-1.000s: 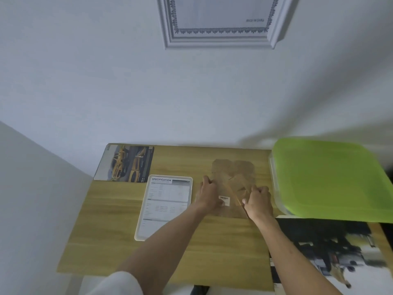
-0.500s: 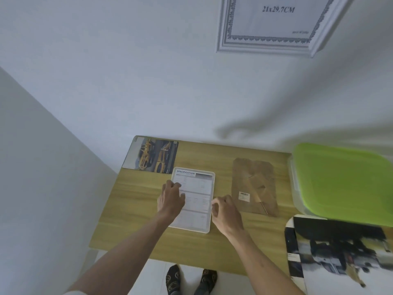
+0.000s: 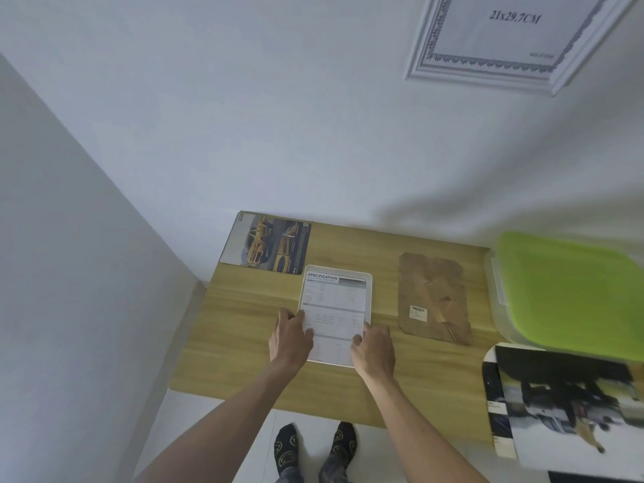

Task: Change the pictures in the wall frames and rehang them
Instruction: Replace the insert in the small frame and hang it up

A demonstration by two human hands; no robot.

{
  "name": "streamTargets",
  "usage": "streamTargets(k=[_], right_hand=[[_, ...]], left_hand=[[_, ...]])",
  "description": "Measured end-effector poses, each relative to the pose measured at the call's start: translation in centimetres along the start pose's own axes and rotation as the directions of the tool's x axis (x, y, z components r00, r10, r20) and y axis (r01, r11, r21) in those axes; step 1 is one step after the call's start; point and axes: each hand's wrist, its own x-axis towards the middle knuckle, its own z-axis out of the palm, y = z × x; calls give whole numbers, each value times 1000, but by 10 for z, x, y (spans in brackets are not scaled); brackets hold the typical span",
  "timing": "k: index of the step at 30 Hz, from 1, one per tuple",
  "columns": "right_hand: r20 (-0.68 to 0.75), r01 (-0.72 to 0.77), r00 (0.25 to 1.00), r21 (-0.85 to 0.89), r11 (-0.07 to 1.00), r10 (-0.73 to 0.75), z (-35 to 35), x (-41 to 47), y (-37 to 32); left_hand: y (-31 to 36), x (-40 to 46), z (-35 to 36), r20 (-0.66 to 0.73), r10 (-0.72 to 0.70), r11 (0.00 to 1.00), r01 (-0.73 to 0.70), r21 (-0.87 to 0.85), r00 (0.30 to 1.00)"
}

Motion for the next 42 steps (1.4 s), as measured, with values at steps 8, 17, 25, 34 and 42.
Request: streamTargets(k=[8, 17, 25, 34, 42], right_hand=[[-88, -141, 981, 302, 943, 175, -7, -1, -1], [-28, -131, 983, 594, 794, 184, -25, -4, 2], [-31, -74, 993, 617, 784, 118, -50, -7, 22], [-60, -107, 984, 560, 821, 170, -90, -27, 84], [-57, -203, 964, 468, 860, 258, -130, -42, 186]], left_hand=[[-4, -2, 1, -5, 6, 999, -6, -37, 1000], [-6, 2, -8, -56, 96, 979, -104, -174, 994], [15, 6, -31, 33, 125, 845, -89, -527, 992], [62, -16, 4, 202, 226, 852, -92, -515, 953], [130, -59, 80, 366, 253, 898, -76, -433, 896]])
